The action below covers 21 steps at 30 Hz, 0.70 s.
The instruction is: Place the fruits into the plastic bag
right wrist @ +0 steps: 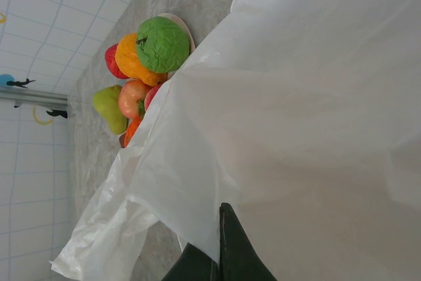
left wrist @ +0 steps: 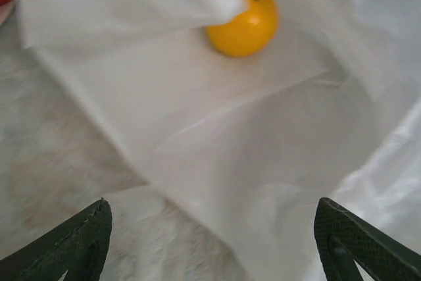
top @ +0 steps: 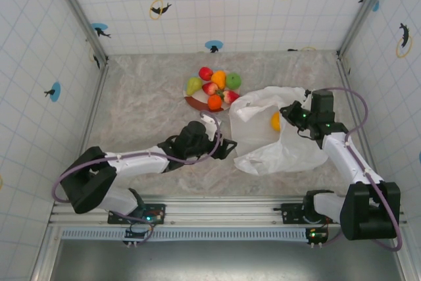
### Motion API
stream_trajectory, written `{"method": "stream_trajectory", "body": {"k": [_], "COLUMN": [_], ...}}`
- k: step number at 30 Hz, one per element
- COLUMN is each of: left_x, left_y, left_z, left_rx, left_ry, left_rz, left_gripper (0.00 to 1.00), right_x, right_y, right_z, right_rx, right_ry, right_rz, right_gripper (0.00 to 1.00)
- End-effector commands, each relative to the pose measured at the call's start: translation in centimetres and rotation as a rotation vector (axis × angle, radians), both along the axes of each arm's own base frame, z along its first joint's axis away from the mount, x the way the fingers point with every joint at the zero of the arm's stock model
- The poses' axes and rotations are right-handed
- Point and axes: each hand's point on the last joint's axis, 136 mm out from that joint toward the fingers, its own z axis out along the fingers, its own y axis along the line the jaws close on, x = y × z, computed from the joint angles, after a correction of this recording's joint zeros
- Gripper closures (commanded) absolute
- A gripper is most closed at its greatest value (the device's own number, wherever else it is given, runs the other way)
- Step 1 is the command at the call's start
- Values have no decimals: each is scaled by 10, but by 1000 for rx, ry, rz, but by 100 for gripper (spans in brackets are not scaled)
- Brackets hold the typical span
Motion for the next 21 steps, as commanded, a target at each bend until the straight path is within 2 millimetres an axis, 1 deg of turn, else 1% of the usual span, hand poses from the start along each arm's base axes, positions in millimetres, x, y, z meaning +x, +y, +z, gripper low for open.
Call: {"method": "stream_trajectory", "body": {"k": [1,4,7,9,12,14,15,18,21], "left_x": [16,24,33,37,41,42,42,39,35], "left_y": [8,-7,-19,-27,-40,-44,-47,-55,-65], "left_z": [-16,-19,-30,-36,-49,-61,-63,-65,-57], "left_rx": [-7,-30,-34,-39,-39,-32,-38,-71,-111], "left_ry": [114,157,198,223,266,300,308,327,333], "left_rz": [125,133,149,150,134,137,131,102,53], "left_gripper": [20,21,22,24,30,37,40,53,71], "right_x": [12,14,14,14,14,14,14,16,17], "right_y": [-1,-2,-2,-2,-3,-3,-4,-6,-8], "right_z": [16,20,22,23,27,30,31,34,36], "right_rx": [2,3,5,7,9,9,9,9,-9], "right_ry": [-58,-65,-71,-74,-82,-90,-93,-100,-103], "right_rz": [-7,-9,-8,-9,-11,-13,-17,-20,-17], "right_gripper": [100,100,100,100,100,100,100,100,100]}}
